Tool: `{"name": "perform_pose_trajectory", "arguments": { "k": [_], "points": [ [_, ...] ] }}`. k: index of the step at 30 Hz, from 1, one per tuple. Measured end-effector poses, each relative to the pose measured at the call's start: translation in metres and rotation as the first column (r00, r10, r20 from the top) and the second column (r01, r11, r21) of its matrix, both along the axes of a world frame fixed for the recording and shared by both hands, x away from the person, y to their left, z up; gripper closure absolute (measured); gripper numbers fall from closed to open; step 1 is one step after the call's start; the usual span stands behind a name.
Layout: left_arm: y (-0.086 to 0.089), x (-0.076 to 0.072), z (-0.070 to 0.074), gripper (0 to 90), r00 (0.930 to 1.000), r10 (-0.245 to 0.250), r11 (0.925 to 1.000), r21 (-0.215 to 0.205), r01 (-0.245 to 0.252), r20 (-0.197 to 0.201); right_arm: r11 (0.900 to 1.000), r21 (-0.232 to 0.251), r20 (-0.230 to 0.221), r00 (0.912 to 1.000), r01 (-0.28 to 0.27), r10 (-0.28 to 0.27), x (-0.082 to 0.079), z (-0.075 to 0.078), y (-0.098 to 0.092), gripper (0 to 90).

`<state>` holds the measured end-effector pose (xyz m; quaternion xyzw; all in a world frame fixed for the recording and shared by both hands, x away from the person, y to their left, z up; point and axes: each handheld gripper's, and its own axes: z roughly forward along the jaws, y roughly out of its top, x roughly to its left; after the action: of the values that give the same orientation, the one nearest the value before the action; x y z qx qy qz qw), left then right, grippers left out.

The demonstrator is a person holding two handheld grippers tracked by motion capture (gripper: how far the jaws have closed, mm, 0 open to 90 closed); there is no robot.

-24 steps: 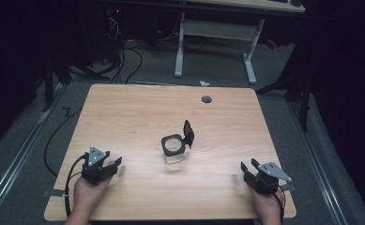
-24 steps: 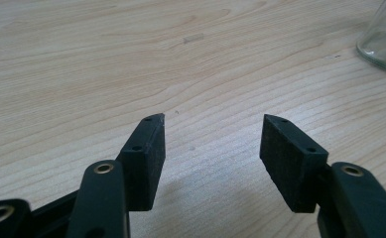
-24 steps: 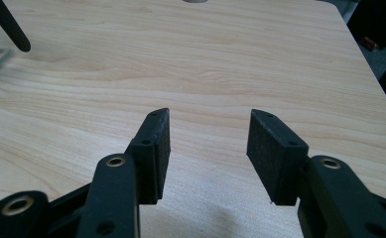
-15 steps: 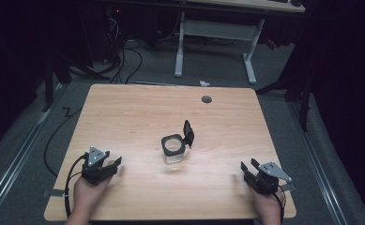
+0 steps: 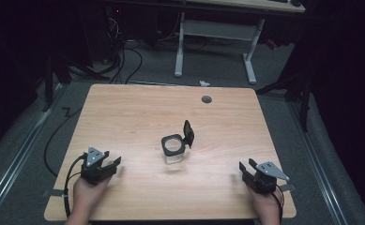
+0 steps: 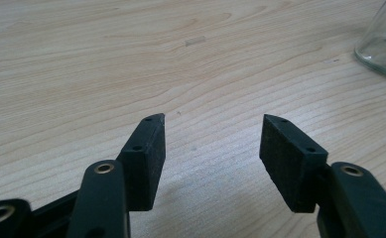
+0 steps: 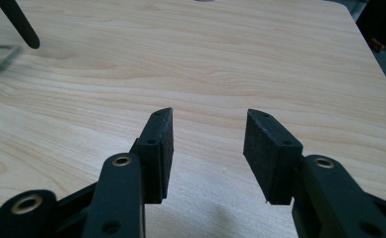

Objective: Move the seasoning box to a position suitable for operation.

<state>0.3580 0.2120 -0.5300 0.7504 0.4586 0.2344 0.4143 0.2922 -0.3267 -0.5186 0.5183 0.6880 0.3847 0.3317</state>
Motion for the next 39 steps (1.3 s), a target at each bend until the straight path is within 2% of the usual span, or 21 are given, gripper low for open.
{"name": "perform_pose_trajectory", "arguments": {
  "k": [5, 14, 24, 34, 39],
  "points": [
    [0.001, -0.001, 0.0, 44.1, 1.0, -0.007, 0.9999, -0.007, 0.007, 0.004, 1.0, -0.02, 0.024, 0.9995, -0.018, 0.019, 0.0, 0.009, 0.008, 58.4],
    [0.002, 0.0, 0.0, 44.1, 1.0, -0.006, 0.9998, -0.018, 0.006, 0.003, 0.999, -0.028, 0.033, 0.9986, -0.039, 0.04, 0.007, 0.022, 0.013, 60.7],
    [0.001, 0.0, 0.0, 44.1, 1.0, -0.004, 0.9999, -0.015, 0.004, 0.001, 0.997, -0.017, 0.019, 0.9971, -0.073, 0.073, 0.014, 0.031, 0.018, 63.6],
    [0.002, 0.0, 0.0, 44.2, 0.9999, -0.011, 0.9998, -0.017, 0.011, 0.002, 0.995, -0.004, 0.02, 0.995, -0.098, 0.098, 0.024, 0.045, 0.026, 66.4],
    [0.002, -0.001, 0.001, 44.2, 0.9999, -0.014, 0.9997, -0.018, 0.014, 0.0, 0.994, 0.0, 0.036, 0.9932, -0.11, 0.11, 0.03, 0.057, 0.031, 66.4]
  ]
}}
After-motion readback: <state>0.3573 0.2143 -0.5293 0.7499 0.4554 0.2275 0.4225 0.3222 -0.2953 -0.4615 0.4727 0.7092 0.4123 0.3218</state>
